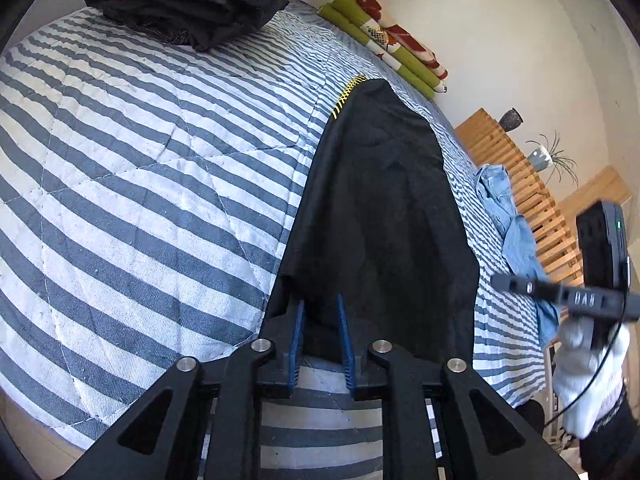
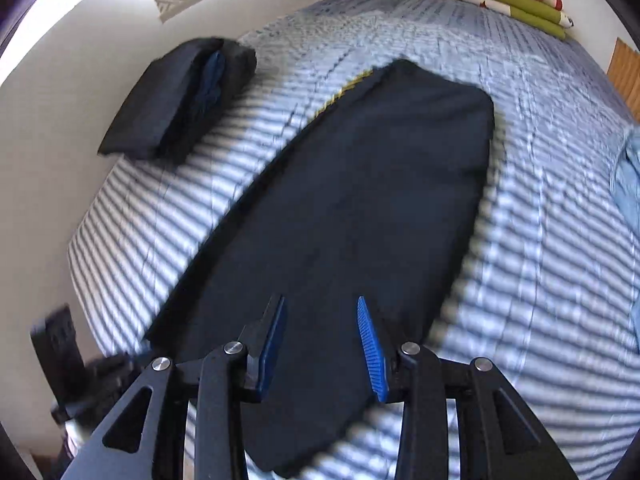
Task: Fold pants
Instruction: 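Fold the held leg over the other leg with the left tool, then smooth the folded pants with the right tool while the left tool releases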
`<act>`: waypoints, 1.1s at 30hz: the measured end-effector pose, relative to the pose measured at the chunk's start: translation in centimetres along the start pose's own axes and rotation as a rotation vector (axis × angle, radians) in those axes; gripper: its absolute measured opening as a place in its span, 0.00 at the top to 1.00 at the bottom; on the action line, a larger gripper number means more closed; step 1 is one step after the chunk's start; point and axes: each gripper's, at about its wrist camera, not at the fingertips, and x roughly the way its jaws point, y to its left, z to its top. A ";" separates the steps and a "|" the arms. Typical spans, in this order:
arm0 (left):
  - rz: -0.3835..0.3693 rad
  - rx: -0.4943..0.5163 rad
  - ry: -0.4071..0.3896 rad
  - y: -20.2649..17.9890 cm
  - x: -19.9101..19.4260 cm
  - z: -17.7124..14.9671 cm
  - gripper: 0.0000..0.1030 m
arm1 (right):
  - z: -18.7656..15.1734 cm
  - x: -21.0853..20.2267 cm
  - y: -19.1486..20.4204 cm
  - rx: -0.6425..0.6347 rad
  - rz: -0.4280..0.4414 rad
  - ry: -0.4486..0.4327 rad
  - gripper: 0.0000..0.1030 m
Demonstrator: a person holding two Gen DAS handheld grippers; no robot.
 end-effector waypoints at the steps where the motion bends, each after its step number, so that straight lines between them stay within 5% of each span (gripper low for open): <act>1: 0.008 0.006 -0.006 -0.2 -0.1 0.1 0.66 | -2.1 0.2 -0.3 0.024 0.015 0.015 0.67; 6: 0.047 0.006 -0.028 -1.1 -0.2 0.7 0.55 | -7.1 2.3 -0.9 0.117 0.069 0.063 0.67; 26: 0.031 -0.159 -0.072 4.9 -2.3 3.1 0.55 | -7.9 3.7 0.8 0.207 0.141 0.079 0.68; 31: -0.002 -0.138 -0.049 4.1 -1.5 3.4 0.58 | -8.2 3.9 0.6 0.214 0.128 0.095 0.68; 33: 0.004 -0.121 -0.035 3.5 -1.1 3.4 0.73 | -8.4 4.0 0.2 0.234 0.140 0.099 0.71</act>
